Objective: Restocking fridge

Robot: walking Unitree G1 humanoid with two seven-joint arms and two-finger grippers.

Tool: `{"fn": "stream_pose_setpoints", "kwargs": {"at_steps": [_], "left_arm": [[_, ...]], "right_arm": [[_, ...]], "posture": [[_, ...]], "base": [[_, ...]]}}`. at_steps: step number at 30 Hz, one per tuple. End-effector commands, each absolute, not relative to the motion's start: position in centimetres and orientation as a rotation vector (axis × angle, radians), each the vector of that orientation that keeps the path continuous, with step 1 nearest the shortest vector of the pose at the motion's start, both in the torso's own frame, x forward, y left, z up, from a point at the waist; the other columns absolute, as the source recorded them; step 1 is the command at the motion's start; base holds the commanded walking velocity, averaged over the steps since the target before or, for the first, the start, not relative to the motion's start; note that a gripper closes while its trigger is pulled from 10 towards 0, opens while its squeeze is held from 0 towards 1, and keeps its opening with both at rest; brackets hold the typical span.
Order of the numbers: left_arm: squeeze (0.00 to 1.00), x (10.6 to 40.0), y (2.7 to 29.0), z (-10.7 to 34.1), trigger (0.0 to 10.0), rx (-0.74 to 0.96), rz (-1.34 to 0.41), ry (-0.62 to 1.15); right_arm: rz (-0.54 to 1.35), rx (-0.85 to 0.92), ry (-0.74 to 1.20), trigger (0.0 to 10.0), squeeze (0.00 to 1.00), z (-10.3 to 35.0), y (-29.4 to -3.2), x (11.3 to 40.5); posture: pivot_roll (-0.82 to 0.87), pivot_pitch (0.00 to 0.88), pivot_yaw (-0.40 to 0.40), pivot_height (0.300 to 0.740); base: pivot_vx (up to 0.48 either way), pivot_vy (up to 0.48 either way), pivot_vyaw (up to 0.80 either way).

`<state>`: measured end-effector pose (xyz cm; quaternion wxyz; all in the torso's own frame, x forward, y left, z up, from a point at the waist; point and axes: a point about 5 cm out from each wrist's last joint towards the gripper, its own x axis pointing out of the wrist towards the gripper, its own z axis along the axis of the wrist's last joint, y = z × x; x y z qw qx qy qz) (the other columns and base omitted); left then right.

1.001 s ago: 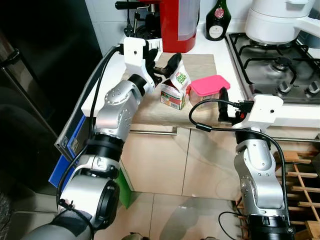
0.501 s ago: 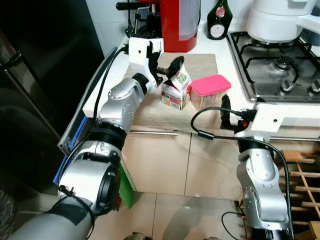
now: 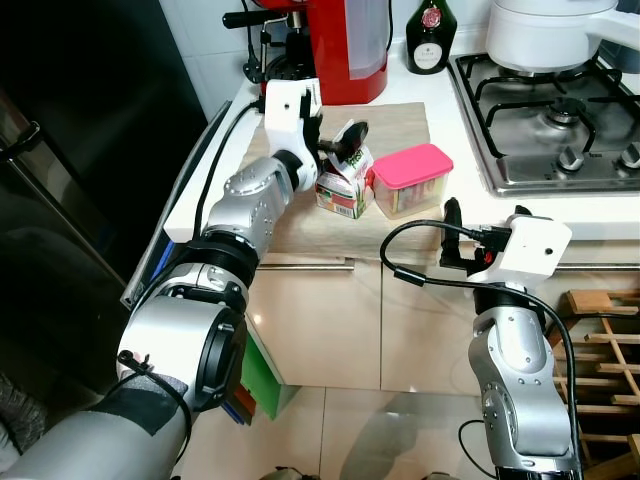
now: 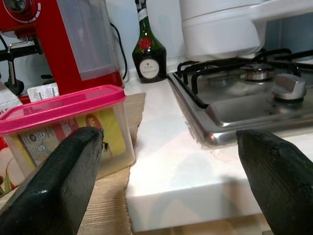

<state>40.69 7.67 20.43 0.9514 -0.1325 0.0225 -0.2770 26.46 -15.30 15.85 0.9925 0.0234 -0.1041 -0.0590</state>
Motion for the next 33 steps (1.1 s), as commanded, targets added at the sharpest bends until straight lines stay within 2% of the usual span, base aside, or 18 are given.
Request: {"fn": "stream_pose_setpoints", "kwargs": {"at_steps": [1,3,4,5,18,21,33], "left_arm": [[0.00,40.8,8.5,19.9,10.0,-0.292,-0.545,0.079],[0.00,40.8,8.6,19.7,10.0,-0.291,-0.539,0.086],[0.00,40.8,8.8,19.6,8.8,-0.286,-0.525,0.087],[0.00,40.8,8.9,19.5,0.0,-0.287,-0.518,0.085],[0.00,40.7,9.0,19.8,0.0,-0.256,-0.544,0.047],[0.00,40.4,8.0,19.9,0.0,-0.195,-0.629,0.024],[0.00,40.0,7.7,19.4,0.0,-0.284,-0.617,-0.012]], "right_arm": [[-0.107,0.043,-0.212,10.0,0.00,16.2,-15.0,26.3],[-0.106,0.041,-0.209,10.0,0.00,16.1,-15.0,26.4],[-0.101,0.042,-0.207,10.0,0.00,16.1,-14.9,26.4],[-0.098,0.042,-0.208,10.0,0.00,16.1,-14.8,26.5],[-0.083,0.048,-0.208,10.0,0.00,16.2,-14.5,27.0],[-0.078,0.050,-0.206,10.0,0.00,16.1,-14.4,27.2],[-0.073,0.026,-0.220,10.0,0.00,16.4,-15.0,27.7]], "posture": [[-0.06,0.000,0.184,0.732],[-0.06,0.000,0.182,0.732],[-0.06,0.000,0.180,0.732],[-0.05,0.000,0.179,0.732],[-0.04,0.000,0.172,0.732],[-0.04,0.000,0.171,0.732],[-0.06,0.000,0.165,0.732]], "base": [[0.000,0.000,0.00],[0.000,0.000,0.00],[0.000,0.000,0.00],[0.000,0.000,0.00],[0.000,0.000,0.00],[0.000,0.000,0.00],[0.000,0.000,0.00]]}}
